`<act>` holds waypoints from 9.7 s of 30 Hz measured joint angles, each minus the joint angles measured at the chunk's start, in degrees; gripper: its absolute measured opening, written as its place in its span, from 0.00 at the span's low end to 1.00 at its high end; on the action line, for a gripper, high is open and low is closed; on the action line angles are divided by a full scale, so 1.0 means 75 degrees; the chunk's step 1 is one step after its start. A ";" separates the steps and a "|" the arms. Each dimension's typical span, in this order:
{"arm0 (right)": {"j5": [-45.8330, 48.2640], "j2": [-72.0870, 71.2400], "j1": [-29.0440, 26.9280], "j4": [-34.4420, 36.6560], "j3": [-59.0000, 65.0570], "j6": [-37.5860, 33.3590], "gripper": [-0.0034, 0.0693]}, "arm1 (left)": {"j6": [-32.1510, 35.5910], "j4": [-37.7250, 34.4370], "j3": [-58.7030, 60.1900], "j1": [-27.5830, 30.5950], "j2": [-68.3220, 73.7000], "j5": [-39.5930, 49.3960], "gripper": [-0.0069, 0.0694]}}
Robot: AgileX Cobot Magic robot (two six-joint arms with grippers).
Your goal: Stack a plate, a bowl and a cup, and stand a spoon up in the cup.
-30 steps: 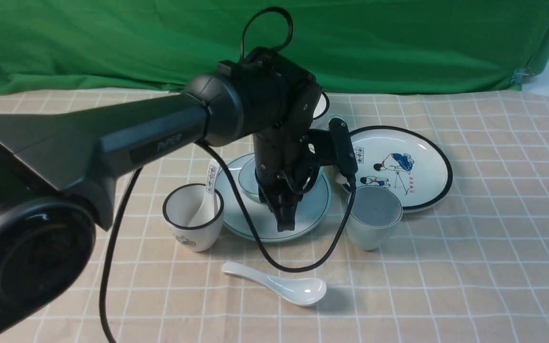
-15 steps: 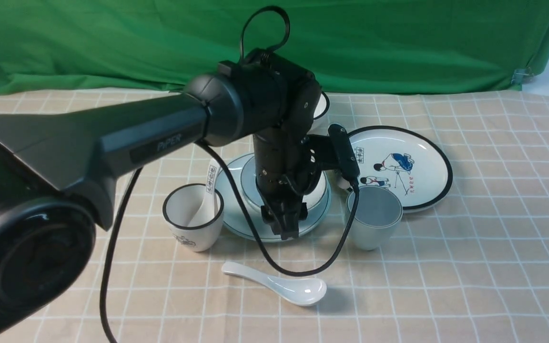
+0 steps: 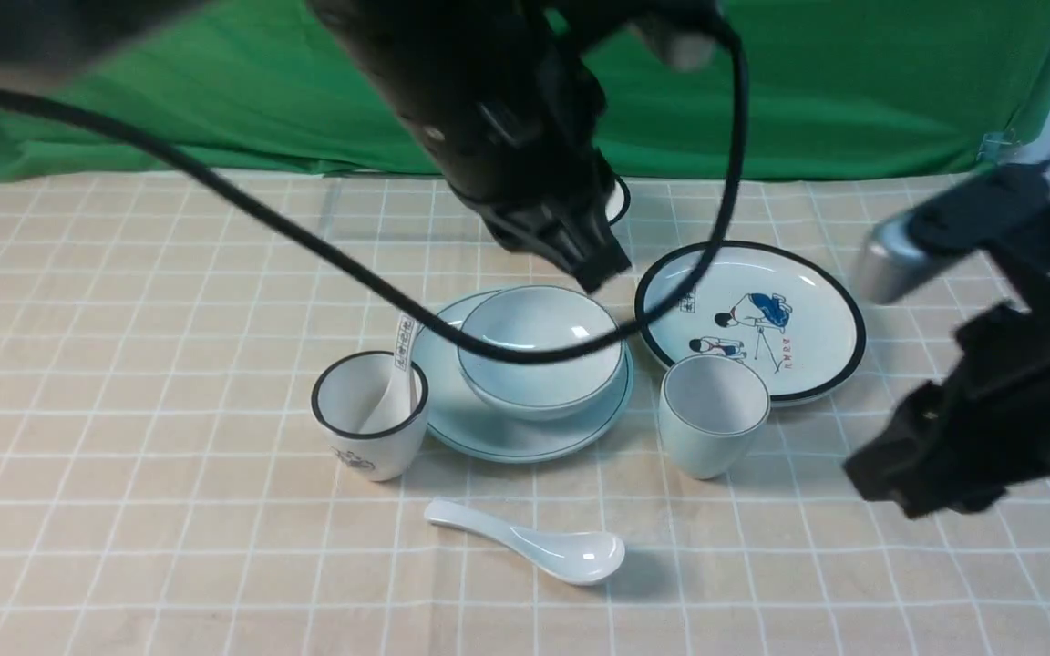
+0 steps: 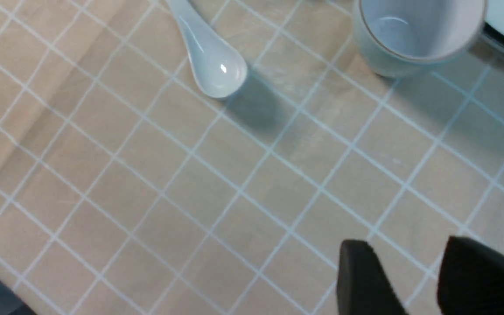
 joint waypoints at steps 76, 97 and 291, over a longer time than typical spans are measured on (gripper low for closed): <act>0.2039 0.4580 0.2504 -0.0605 -0.5675 -0.0027 0.50 | -0.0485 -0.1601 0.9110 0.0000 -0.8094 -0.6967 0.09; -0.0188 0.6431 0.2527 -0.0504 -0.4735 -0.1638 0.58 | -0.0511 -0.1601 0.9076 0.0000 -0.8455 -0.6471 0.09; -0.4882 -1.0142 -0.2455 -0.2101 0.8526 0.2368 0.20 | -0.0423 -0.1033 1.3118 0.5123 -1.2122 -0.8386 0.09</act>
